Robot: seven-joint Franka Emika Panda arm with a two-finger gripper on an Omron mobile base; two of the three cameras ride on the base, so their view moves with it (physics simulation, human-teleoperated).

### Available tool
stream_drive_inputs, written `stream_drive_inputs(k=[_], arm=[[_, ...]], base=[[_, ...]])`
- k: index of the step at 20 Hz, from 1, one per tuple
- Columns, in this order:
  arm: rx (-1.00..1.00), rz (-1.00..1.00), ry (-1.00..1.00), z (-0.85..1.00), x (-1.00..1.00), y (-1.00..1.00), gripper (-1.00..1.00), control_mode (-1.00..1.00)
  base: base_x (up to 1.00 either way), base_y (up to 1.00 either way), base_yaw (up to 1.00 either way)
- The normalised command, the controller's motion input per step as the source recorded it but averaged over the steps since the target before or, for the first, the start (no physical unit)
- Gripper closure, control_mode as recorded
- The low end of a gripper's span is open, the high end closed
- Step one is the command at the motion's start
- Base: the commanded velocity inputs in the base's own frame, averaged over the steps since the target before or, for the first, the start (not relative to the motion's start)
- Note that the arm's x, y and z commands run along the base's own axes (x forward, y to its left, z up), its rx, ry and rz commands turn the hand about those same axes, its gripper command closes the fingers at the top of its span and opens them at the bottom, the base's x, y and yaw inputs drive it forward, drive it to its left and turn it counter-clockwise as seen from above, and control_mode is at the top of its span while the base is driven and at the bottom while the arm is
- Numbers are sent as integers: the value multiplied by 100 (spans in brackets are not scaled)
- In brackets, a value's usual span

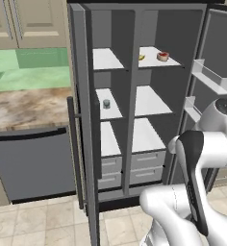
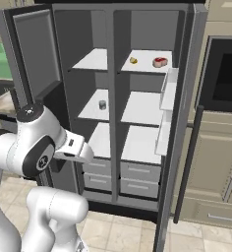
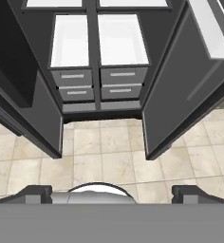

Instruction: Pick up the frozen steak from the freezer, place it on any shelf in the fridge, and close the fridge and freezer doors when done.

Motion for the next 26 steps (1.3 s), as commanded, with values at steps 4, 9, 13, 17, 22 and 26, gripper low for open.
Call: stream_drive_inputs(k=[4, 9, 13, 17, 22, 26], arm=[[0, 0, 0, 0, -9, 0, -100, -100], [0, 5, -12, 0, -62, 50, -100, -100], [-5, 12, -31, 0, -100, 100, -100, -100], [-9, 9, -39, 0, -68, 100, -100, -100], [-5, 1, -46, 0, -38, 100, -100, -100], [-1, 0, -43, 0, 6, 100, -100, -100]], base=[[0, 0, 0], [0, 0, 0], [0, 0, 0], [0, 0, 0], [0, 0, 0], [0, 0, 0]])
